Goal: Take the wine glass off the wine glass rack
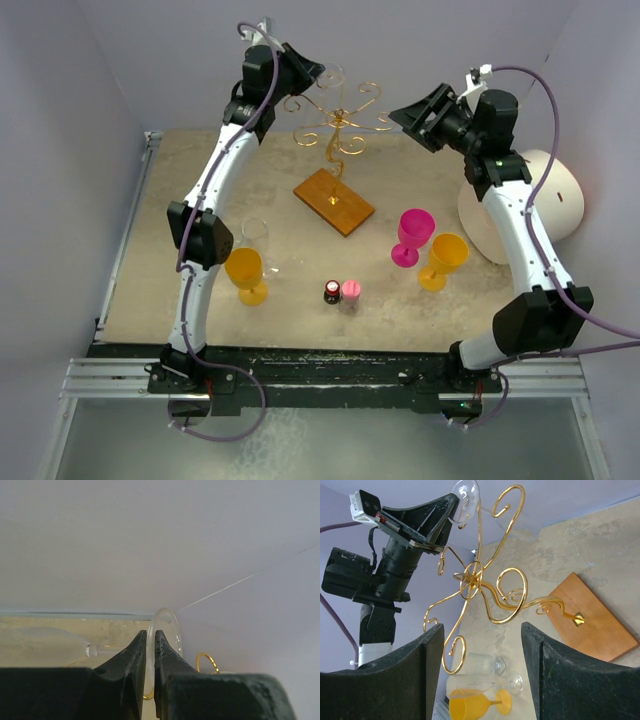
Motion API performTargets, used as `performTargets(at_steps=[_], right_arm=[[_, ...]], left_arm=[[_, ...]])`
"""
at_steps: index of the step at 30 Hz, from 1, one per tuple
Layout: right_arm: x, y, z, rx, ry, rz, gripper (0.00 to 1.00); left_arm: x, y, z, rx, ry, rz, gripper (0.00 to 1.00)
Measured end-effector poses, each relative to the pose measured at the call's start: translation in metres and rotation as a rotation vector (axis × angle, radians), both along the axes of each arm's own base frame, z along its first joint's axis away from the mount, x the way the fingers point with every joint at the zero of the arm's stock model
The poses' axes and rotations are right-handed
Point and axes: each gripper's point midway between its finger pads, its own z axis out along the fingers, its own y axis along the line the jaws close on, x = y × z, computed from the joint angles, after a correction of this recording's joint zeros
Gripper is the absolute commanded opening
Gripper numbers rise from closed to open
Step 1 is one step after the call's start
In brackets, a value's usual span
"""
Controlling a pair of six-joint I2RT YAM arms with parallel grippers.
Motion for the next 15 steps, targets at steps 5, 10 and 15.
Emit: performTargets(at_steps=[5, 10, 15], right_arm=[[-0.0004, -0.0011, 0.0019, -0.001, -0.005, -0.007, 0.66], [0.0004, -0.003, 0.0015, -0.006, -0.004, -0.02, 0.67], [-0.0022, -0.0055, 0.0068, -0.009, -0.016, -0.035, 0.67]], left_arm=[[-0.0011, -0.0021, 0.0016, -0.089, 0.053, -0.003, 0.0], [-0.0011, -0.0009, 0.0022, -0.161, 0.099, -0.006, 0.0], [-0.0011, 0.0008, 0.0025, -0.217, 0.135, -0.012, 0.0]])
